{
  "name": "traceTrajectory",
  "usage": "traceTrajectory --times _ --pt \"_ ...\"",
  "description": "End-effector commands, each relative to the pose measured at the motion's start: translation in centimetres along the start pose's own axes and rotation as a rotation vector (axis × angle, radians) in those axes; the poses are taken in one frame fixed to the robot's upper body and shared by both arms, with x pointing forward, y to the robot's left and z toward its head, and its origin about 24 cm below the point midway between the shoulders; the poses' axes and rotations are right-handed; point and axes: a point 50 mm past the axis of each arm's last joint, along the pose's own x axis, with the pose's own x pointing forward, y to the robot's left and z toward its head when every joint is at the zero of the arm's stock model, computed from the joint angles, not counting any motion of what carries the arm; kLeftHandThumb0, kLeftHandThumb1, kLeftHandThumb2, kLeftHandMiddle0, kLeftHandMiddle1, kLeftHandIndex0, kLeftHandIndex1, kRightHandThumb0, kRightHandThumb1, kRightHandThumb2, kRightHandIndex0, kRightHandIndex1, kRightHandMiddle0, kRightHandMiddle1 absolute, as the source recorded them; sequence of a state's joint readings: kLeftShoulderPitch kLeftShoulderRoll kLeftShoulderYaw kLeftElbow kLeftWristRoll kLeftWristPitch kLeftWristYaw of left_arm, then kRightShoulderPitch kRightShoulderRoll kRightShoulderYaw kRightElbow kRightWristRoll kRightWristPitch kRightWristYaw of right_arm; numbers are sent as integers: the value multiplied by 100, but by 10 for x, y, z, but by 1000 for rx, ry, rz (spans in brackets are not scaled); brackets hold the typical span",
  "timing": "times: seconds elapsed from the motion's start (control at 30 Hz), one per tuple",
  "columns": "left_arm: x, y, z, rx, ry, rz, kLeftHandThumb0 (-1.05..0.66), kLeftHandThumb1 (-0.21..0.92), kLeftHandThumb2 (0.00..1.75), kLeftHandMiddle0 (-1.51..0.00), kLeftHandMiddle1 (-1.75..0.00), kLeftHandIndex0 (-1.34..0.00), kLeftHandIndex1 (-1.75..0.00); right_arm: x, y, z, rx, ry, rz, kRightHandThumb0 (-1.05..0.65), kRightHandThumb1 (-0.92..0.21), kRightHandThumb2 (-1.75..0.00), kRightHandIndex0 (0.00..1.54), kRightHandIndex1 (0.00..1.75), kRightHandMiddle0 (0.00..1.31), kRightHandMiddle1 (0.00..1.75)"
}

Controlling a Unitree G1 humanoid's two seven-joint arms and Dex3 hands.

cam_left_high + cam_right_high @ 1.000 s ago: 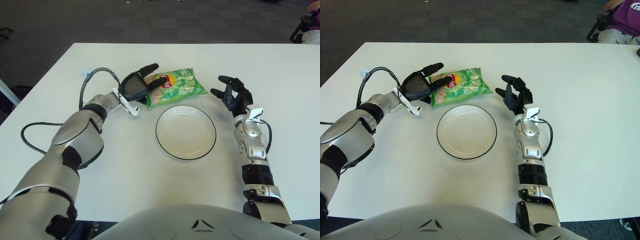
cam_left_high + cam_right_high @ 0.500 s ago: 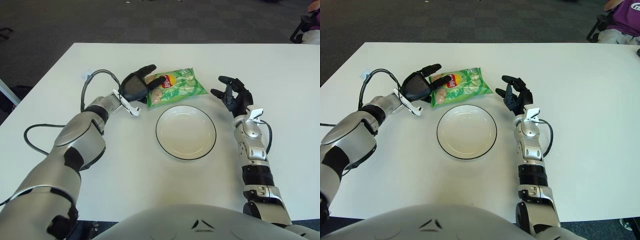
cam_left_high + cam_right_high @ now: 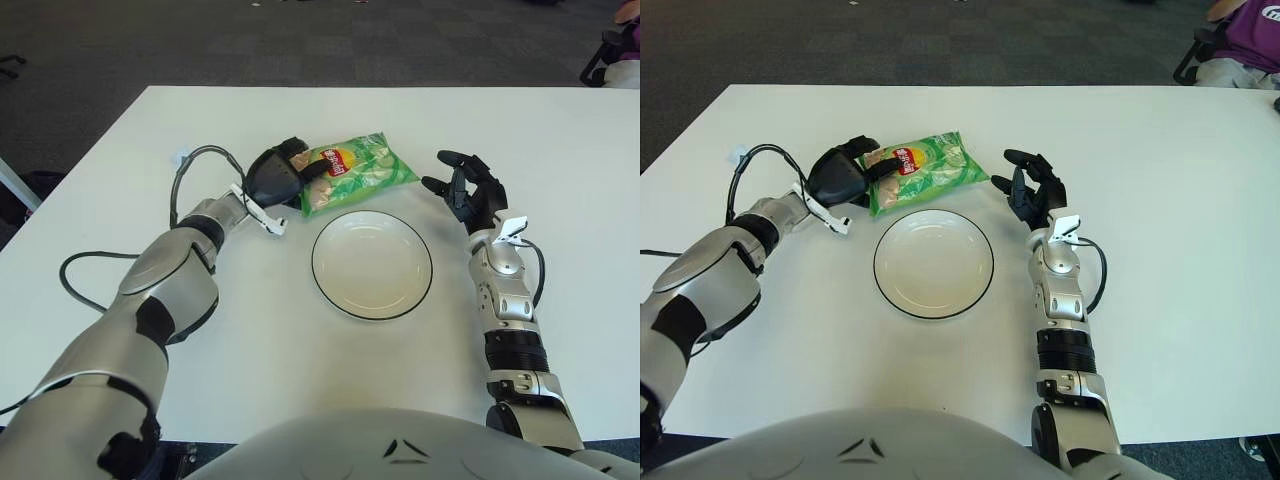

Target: Put the snack into the plate.

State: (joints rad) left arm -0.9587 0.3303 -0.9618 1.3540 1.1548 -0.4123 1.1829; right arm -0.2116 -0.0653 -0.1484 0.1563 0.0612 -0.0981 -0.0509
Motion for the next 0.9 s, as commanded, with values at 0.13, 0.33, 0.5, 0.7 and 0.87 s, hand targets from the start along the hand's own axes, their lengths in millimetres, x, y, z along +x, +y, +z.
traceTrajectory --times 0.13,0.33,0.5,0.7,0.87 --pt "-6 -7 4 -3 13 -56 -44 89 0 -70 -80 -62 -73 0 -2 -2 1 10 -6 -38 -92 -74 98 0 46 62" --pt "-5 -8 5 -19 19 -70 -39 92 9 -63 -116 -64 -120 1 -1 -2 1 10 -5 -38 -92 -74 98 0 46 62" --pt "-5 -8 7 -64 29 -77 -38 92 10 -59 -134 -65 -126 1 -1 -2 1 10 -5 -38 -92 -74 98 0 46 62" --pt "-6 -8 9 -119 29 -86 -5 91 10 -71 -121 -57 -119 0 0 -2 1 9 -5 -38 -92 -74 98 0 46 62" --pt "-7 -9 10 -158 33 -98 -1 91 9 -73 -119 -56 -118 0 0 -2 1 9 -5 -38 -92 -74 98 0 46 62"
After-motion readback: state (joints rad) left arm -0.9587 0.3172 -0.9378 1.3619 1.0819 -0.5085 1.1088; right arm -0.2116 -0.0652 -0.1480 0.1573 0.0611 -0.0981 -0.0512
